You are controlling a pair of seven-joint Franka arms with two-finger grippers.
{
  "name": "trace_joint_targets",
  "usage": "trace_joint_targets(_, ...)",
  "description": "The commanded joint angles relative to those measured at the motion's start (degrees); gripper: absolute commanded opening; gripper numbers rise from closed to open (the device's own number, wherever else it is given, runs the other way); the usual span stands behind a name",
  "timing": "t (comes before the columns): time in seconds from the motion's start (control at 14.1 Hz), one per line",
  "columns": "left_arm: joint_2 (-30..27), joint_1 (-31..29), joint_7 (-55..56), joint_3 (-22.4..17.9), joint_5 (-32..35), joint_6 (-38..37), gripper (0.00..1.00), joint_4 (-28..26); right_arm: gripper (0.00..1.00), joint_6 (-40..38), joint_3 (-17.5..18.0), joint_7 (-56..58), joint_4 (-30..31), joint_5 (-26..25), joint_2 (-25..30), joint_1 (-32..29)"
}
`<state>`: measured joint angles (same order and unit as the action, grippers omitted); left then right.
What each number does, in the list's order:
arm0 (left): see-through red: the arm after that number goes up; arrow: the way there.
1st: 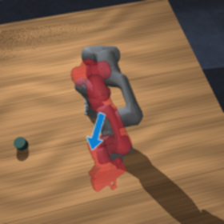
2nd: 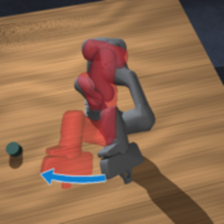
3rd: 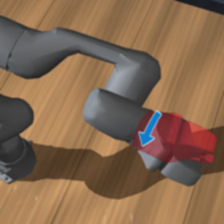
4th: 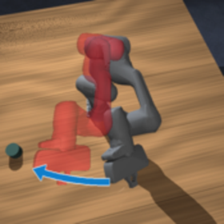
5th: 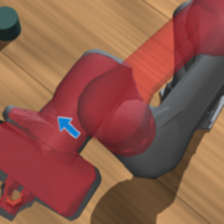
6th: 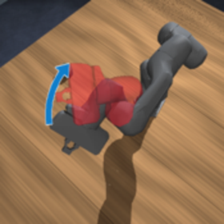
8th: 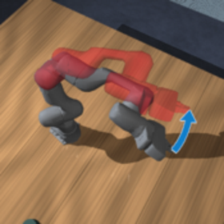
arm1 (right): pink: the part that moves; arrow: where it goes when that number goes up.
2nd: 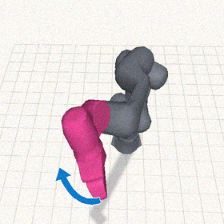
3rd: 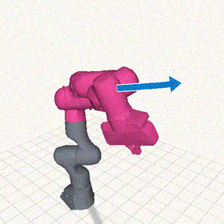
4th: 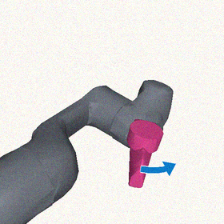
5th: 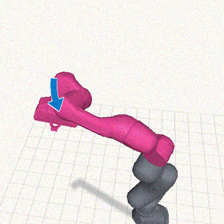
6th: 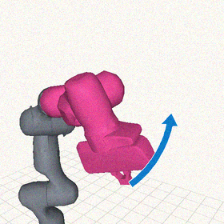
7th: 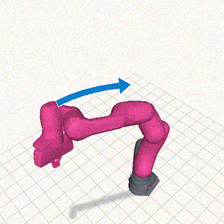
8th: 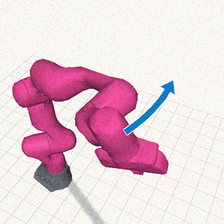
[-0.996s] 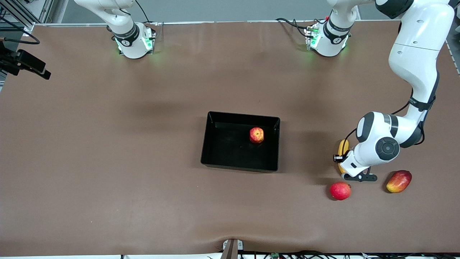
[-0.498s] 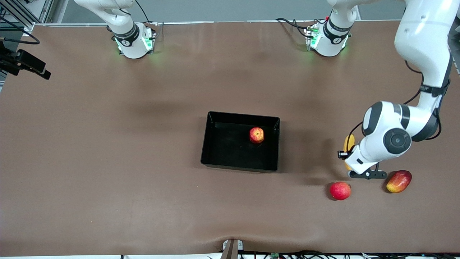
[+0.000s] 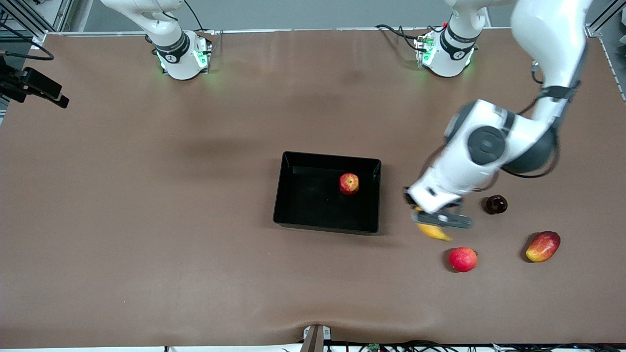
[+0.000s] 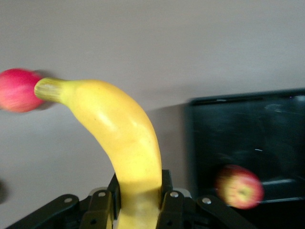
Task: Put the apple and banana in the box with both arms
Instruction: 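Carry the banana into the black tray and open the left gripper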
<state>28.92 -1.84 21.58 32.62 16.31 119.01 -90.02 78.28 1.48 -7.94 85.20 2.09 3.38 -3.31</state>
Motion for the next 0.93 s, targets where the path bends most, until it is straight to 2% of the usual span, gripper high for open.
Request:
trace_joint_targets(0.0, 3.68, 5.17, 2.92, -0.36, 0.04, -1.33, 0.00, 4.50, 1.00, 0.03, 0.28, 0.56, 0.67, 1.25, 0.84, -1.00)
trace_joint_targets(0.14, 7.44, 11.13, 3.82, -0.88, 1.08, -0.63, 0.00, 8.61, 1.00, 0.03, 0.28, 0.56, 0.67, 1.25, 0.84, -1.00)
trace_joint_targets(0.28, 9.83, 18.86, 6.70, -5.34, 4.42, -0.62, 0.00, 12.58, 1.00, 0.11, 0.28, 0.56, 0.67, 1.25, 0.75, -1.18)
trace_joint_targets(0.43, 11.50, 24.67, 10.48, -9.48, 4.43, 1.73, 0.00, 14.43, 1.00, 0.03, 0.28, 0.65, 0.67, 1.25, 0.75, -1.18)
trace_joint_targets(0.64, 13.17, 28.64, 11.99, -12.75, 4.34, 5.95, 0.00, 14.44, 1.00, 0.03, 0.28, 0.65, 0.67, 1.25, 0.75, -1.18)
trace_joint_targets(0.85, 15.80, 29.35, 13.39, -12.75, 4.34, 10.17, 0.00, 14.44, 1.00, 0.03, 0.28, 0.56, 0.67, 1.25, 0.75, -1.18)
